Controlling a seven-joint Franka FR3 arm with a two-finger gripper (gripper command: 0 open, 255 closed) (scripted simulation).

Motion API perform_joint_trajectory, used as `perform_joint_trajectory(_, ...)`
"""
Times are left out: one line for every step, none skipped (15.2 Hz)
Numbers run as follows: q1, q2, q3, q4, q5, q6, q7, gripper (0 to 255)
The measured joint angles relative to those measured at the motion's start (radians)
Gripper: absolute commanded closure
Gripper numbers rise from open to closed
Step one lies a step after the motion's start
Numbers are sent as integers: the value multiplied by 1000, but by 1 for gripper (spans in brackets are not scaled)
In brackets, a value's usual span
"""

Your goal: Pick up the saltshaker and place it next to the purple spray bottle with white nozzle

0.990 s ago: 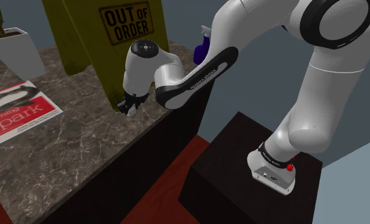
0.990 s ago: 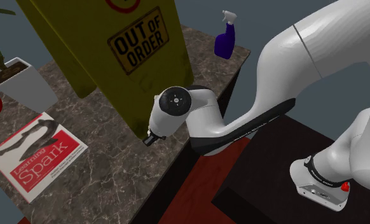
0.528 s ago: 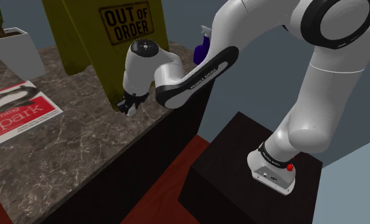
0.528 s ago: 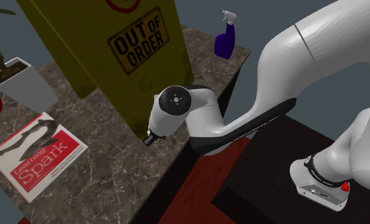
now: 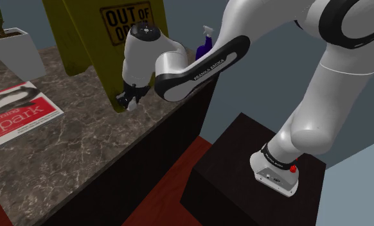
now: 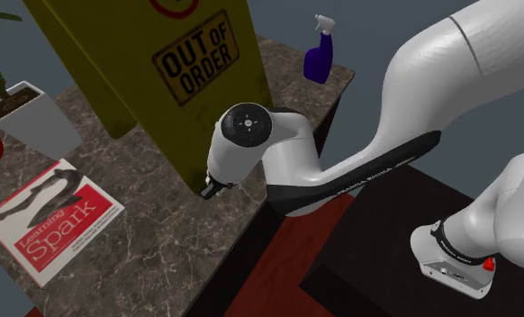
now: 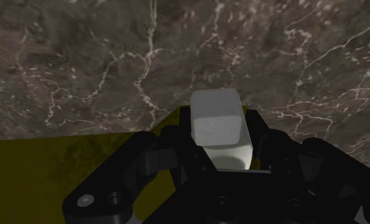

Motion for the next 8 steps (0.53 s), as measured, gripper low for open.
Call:
perform_joint_trajectory(-2, -8, 4, 2, 10, -9, -8, 255)
perform_joint_trajectory(-6, -15, 8, 7, 21, -18, -19, 255)
perform_joint_trajectory(-8, -24, 12, 7, 31, -26, -25, 255)
perform_joint_trajectory(-11, -32, 16, 13, 42, -37, -36, 255)
perform_joint_trajectory(-12, -39, 19, 17, 52, -47, -43, 255)
perform_joint_trajectory(-16, -52, 23, 16, 65, -55, -53, 255)
perform_joint_trajectory(-17, -56, 26, 24, 73, -67, -61, 255)
perform_joint_trajectory(-21, -66, 29, 27, 85, -76, -72, 255)
